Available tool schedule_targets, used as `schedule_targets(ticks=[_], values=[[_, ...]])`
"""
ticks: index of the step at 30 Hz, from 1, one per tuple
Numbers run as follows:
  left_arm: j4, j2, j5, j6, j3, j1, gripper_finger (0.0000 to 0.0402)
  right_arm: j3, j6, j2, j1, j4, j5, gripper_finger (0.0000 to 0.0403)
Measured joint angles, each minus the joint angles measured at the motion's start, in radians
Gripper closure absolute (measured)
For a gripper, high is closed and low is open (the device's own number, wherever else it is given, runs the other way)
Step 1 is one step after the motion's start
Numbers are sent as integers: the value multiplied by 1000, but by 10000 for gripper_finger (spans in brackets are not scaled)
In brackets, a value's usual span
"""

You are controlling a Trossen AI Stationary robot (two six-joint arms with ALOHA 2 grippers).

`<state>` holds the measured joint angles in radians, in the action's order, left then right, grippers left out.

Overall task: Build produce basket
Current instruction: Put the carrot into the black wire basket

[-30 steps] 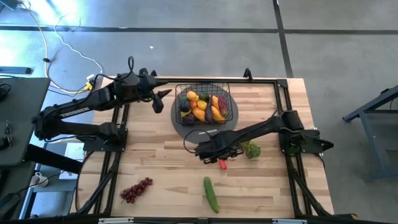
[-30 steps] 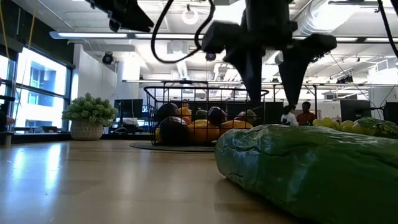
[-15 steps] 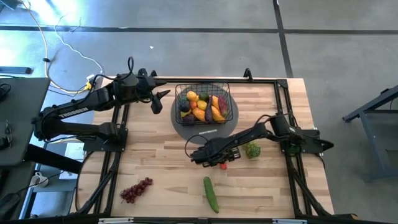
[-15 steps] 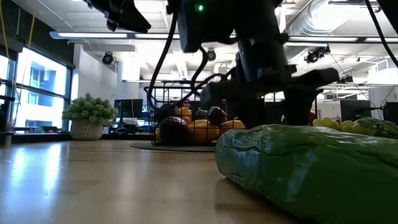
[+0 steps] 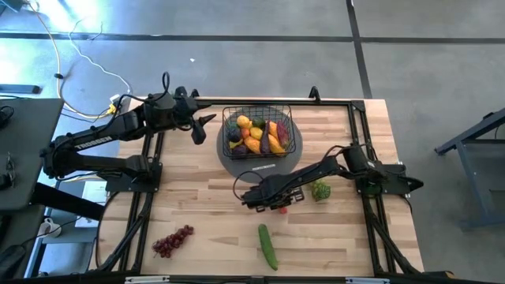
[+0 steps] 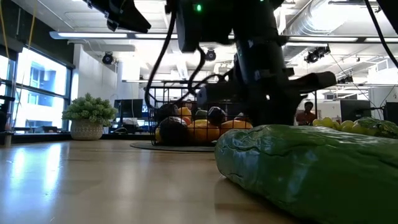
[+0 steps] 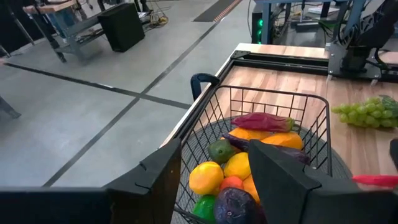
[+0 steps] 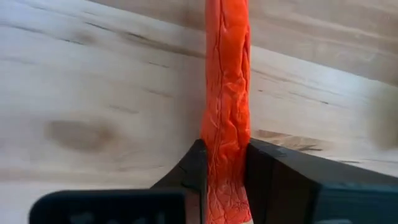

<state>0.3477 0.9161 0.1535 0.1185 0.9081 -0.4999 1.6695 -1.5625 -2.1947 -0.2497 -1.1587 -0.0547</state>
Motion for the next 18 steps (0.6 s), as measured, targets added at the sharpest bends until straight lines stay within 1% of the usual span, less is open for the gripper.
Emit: schedule_targets(ticks=[4, 10, 14, 18], values=[[0, 0, 0, 42, 0, 0, 227, 0, 26, 45, 2, 19, 12, 362], [0, 0, 13, 43, 0, 0, 227, 0, 54, 120, 19, 59, 33, 362], [0, 0, 14, 43, 0, 0, 227, 0, 92, 184, 42, 113, 69, 359], [0, 1, 15, 55, 0, 0, 227, 1, 128, 258, 69, 154, 126, 358]])
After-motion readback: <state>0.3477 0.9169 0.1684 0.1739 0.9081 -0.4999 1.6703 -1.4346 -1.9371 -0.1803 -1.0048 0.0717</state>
